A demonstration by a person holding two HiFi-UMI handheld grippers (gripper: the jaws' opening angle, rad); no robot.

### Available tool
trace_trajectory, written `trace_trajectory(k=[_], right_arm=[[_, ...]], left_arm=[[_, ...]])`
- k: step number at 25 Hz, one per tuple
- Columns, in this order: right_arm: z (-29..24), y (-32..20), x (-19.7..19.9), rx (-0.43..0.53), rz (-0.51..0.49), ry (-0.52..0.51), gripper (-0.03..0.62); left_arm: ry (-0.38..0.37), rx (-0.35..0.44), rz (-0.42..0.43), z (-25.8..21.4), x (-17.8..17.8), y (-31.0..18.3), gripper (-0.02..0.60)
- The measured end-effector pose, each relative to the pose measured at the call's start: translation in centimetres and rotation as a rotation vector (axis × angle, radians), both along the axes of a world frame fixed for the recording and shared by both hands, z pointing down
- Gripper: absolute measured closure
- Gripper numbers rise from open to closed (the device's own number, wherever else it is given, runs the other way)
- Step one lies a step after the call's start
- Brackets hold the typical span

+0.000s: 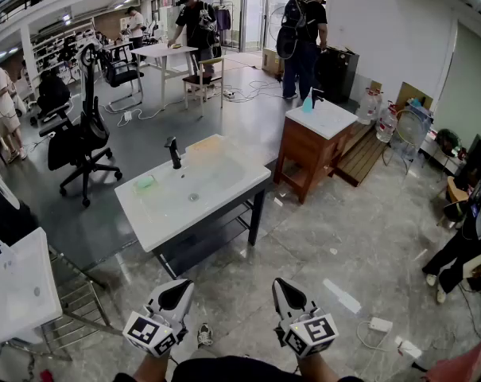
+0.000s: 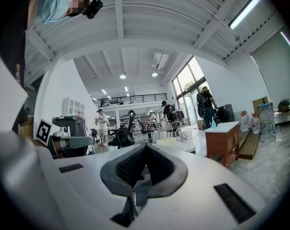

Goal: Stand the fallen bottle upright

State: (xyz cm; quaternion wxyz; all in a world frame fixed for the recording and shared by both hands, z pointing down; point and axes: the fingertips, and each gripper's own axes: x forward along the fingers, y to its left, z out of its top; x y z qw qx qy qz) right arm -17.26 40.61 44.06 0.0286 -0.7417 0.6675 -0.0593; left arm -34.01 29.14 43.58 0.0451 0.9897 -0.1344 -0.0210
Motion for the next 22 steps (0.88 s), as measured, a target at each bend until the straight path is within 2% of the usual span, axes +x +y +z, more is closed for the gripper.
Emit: trace_trajectory(k=[9, 14, 15, 16, 17, 19, 22], right_arm=[[0.0, -0.2, 1.2, 0.035, -0.028, -0.070, 0.594], [0.6, -1.2, 2.5, 0.023, -0.051, -0.098, 0.593], [0.7, -1.6, 2.8, 0.024, -0.054, -0.111, 0.585], [0.8, -2.1, 3.2, 0.027, -0.056, -0.125, 0.526], [1.0, -2.7, 3.8, 0.030, -0.055, -0.137, 0.496], [1.3, -4.2, 5.1, 0.032, -0.048, -0.148, 0.507], [1.3, -7.1, 7.2, 0.035, -0.024, -0.162, 0.494]], left_arm=[[0.008, 0.011, -0.014, 0.1, 0.7, 0.3, 0.558], [-0.023, 0.032, 0.009, 0.7, 2.1, 0.0, 0.557], [-0.030, 0.030, 0.015, 1.0, 2.6, -0.3, 0.555], [-0.034, 0.024, 0.022, 1.2, 3.2, -0.8, 0.550], [-0.035, 0.017, 0.030, 1.5, 3.9, -1.4, 0.521], [-0.032, 0.005, 0.049, 1.8, 5.6, -3.0, 0.415], [-0.024, -0.005, 0.074, 1.9, 8.2, -6.2, 0.391]])
